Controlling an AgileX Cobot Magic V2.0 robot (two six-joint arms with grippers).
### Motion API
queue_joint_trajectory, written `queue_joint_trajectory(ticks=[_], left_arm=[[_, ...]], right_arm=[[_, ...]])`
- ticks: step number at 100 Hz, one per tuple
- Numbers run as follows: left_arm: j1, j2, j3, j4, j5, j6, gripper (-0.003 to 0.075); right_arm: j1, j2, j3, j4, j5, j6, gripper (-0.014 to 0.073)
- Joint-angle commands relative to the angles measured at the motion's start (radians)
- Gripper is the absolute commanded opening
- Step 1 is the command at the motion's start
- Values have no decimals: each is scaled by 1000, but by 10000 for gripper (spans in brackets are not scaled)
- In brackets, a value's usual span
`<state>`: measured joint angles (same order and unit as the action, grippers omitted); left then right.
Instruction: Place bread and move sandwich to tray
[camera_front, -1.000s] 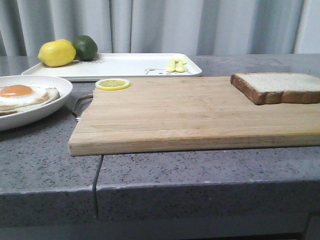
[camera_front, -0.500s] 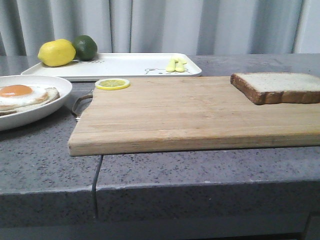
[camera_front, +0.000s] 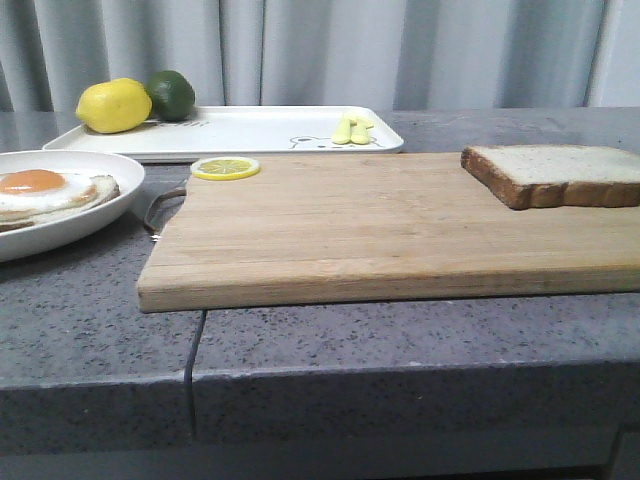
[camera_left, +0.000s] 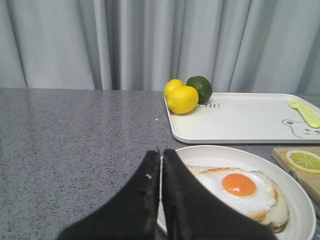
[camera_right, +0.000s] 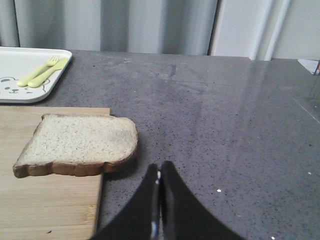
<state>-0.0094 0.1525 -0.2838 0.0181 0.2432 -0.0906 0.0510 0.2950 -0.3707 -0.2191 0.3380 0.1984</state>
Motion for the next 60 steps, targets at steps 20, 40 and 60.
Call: queue_joint_trajectory(ticks=[20, 40, 60], left_arm=[[-62, 109, -82, -37, -58, -5, -20], [-64, 173, -99, -45, -54, -5, -18], [-64, 246, -124, -45, -45, -5, 25]], right_arm=[[-4, 207, -243, 23, 162, -10, 107], [-4, 381, -344, 81, 223, -9, 460], [-4, 571, -453, 154, 287, -9, 463]])
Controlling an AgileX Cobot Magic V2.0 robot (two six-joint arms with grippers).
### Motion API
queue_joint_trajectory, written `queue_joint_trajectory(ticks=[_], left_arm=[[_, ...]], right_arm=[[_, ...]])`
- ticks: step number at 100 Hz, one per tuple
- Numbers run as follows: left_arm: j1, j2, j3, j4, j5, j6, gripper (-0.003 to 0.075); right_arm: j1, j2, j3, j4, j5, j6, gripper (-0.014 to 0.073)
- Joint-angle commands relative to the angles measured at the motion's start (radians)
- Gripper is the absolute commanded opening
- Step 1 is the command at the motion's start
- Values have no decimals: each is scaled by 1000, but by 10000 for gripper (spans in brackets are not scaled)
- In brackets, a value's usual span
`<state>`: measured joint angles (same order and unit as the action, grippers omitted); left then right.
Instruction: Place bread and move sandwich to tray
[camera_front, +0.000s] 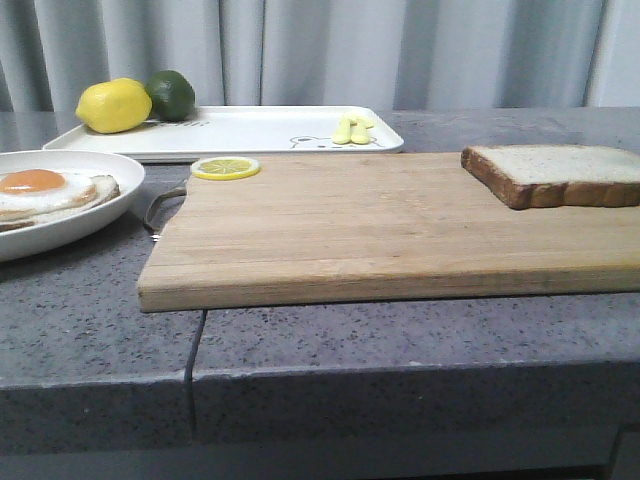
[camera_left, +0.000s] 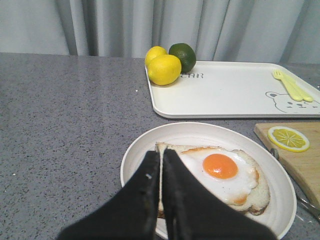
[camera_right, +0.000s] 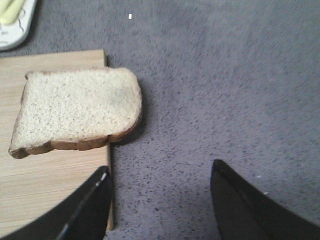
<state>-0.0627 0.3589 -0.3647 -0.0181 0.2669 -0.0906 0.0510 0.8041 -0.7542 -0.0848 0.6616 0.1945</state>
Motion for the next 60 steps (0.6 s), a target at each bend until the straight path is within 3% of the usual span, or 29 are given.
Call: queue_joint_trajectory(ticks=[1, 17, 48, 60], left_arm=[[-10, 41, -43, -8, -68, -5, 30], [-10, 81, -49, -8, -73, -5, 108], [-10, 96, -49, -8, -98, -5, 107], [-10, 96, -49, -8, -100, -5, 107]], right_arm=[[-4, 75, -73, 22, -37, -5, 463], [-4, 232, -161, 94, -7, -5, 463], [-22, 506, -358, 163, 99, -29, 463], [-80, 591, -417, 274, 139, -91, 463]])
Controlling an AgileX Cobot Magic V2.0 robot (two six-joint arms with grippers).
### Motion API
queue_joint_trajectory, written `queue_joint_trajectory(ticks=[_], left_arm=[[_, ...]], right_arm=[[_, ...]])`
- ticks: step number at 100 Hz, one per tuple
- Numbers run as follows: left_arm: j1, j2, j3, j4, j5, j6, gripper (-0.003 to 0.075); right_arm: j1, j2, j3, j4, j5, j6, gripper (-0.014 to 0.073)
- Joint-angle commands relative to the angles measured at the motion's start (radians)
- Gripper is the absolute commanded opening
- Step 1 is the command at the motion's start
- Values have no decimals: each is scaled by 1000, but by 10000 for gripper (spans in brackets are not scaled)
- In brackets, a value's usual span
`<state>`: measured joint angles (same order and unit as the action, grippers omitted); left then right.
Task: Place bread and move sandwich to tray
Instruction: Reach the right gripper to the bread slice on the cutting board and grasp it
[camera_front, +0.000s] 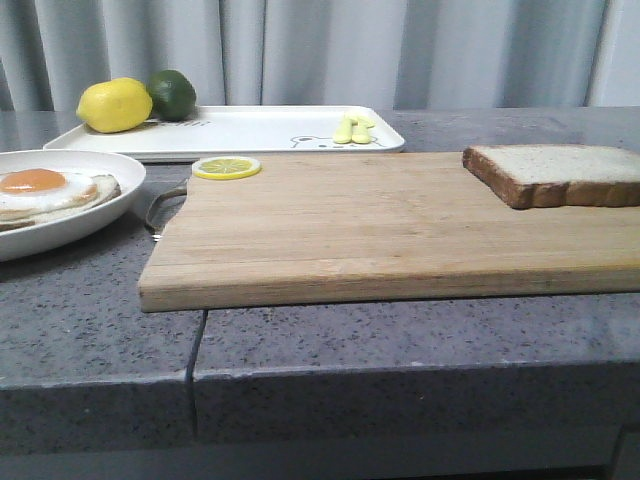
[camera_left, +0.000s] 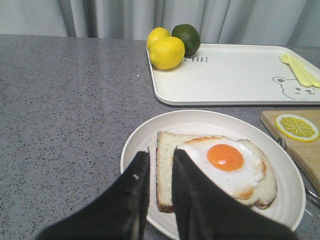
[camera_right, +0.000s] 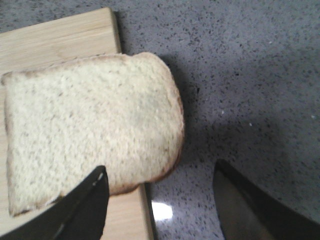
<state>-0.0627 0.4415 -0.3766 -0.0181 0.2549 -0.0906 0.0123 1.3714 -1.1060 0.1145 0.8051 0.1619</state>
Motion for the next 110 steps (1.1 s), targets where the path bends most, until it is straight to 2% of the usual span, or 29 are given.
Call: queue_joint_trajectory(ticks=[1, 19, 31, 42, 70, 77, 84, 103, 110], left_arm=[[-10, 13, -38, -8, -88, -5, 107], [-10, 13, -38, -8, -88, -5, 107], [-10, 13, -38, -8, -90, -5, 107], [-10, 13, -38, -8, -93, -5, 107], [-10, 15, -38, -8, -93, -5, 107], [-10, 15, -38, -8, -93, -5, 107], [-10, 15, -38, -8, -93, -5, 107], [-10, 15, -38, -8, -93, -5, 106], [-10, 15, -38, -8, -93, -5, 106]], right_arm=[[-46, 32, -71, 85, -3, -72, 463], [-164, 124, -110, 383, 46, -280, 463], [-216, 180, -117, 517, 83, -400, 463], [-232, 222, -117, 568, 86, -446, 463], [-232, 284, -120, 602, 78, -471, 458], [-232, 285, -120, 624, 79, -490, 411], [-232, 285, -120, 632, 79, -490, 321], [-232, 286, -120, 631, 105, -490, -79], [-232, 286, -120, 631, 106, -490, -60]])
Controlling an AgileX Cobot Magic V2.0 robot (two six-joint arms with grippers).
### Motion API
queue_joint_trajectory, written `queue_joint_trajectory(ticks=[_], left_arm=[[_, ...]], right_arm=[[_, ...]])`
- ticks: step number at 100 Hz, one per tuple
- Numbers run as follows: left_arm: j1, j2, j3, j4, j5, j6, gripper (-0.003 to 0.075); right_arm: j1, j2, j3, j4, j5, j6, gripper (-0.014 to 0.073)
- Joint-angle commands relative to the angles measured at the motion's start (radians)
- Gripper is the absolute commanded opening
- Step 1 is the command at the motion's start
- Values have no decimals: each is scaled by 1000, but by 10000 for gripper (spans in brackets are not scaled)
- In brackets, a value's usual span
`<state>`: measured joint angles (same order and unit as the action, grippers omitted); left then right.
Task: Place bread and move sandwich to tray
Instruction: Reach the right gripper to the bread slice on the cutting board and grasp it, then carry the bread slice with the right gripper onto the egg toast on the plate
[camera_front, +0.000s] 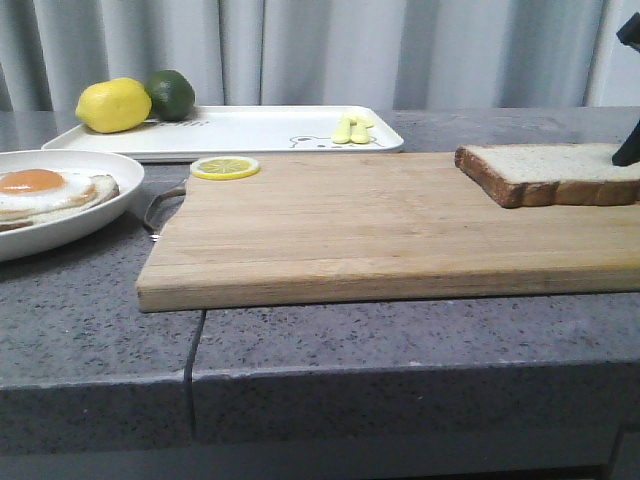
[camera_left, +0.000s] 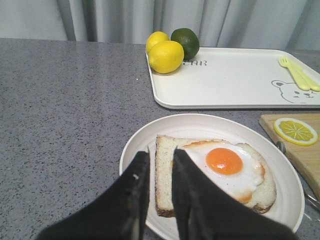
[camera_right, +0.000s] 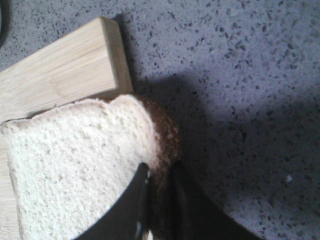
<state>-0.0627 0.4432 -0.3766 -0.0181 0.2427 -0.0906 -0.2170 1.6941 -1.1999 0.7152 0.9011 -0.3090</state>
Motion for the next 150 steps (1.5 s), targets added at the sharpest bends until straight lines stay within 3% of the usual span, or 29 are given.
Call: queue_joint_trajectory(ticks=[1, 25, 50, 74, 116, 150], left_arm=[[-10, 13, -38, -8, -81, -5, 106], [-10, 13, -38, -10, -82, -5, 106], [-10, 13, -38, -51, -99, -5, 106], [-10, 13, -38, -51, -104, -5, 106], [-10, 13, -38, -51, -104, -5, 106], [-10, 13, -38, -51, -104, -5, 106]], right_arm=[[-3, -37, -26, 31, 10, -19, -60], [-3, -65, -69, 69, 63, -19, -60], [44, -90, -119, 231, 133, -35, -60], [251, -90, -119, 371, 46, -63, -60], [692, -4, -119, 621, -323, -106, -60], [847, 130, -215, 772, -389, -169, -60]])
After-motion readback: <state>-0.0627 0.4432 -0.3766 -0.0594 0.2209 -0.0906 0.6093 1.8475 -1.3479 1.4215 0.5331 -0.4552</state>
